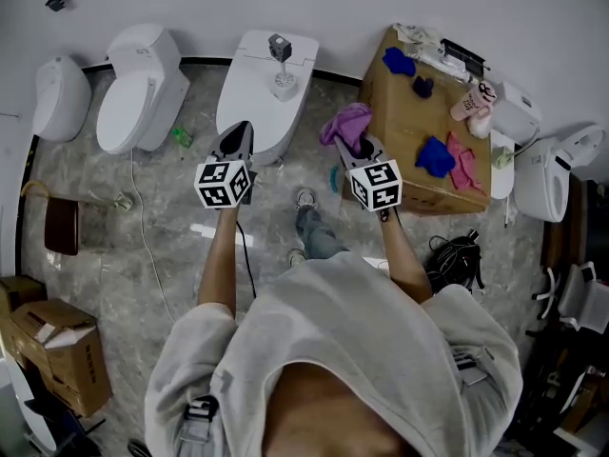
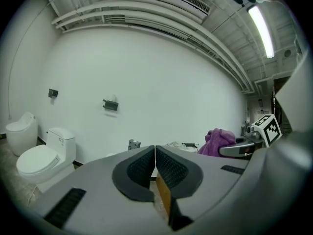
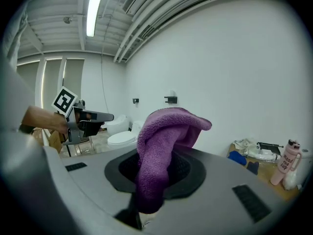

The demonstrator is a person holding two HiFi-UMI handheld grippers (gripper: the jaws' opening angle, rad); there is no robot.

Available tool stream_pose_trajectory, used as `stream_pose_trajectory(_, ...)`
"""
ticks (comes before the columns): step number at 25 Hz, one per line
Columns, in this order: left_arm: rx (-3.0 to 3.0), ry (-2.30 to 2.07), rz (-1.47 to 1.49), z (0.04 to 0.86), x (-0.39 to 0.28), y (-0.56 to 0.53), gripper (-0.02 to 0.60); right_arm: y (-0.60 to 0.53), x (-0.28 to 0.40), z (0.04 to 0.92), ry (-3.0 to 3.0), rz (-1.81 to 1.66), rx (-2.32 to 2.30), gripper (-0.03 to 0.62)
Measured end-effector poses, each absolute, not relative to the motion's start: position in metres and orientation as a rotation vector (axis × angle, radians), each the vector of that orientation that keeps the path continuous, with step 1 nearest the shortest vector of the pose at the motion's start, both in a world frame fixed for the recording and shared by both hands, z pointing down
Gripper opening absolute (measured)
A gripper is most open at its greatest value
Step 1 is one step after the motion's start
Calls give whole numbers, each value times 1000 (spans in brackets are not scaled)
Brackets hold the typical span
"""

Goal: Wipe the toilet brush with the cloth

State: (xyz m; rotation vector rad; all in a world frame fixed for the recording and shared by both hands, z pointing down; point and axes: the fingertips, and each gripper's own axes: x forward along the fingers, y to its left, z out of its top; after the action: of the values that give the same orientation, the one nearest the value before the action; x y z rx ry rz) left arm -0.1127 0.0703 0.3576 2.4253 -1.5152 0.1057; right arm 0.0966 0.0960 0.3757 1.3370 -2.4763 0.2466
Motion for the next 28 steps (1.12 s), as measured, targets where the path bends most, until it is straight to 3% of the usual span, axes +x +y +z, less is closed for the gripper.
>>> stream_pose_trajectory(28,2466,-1441,303,391,-75,-193,23,-139,64,428,-2519,416,1168,92)
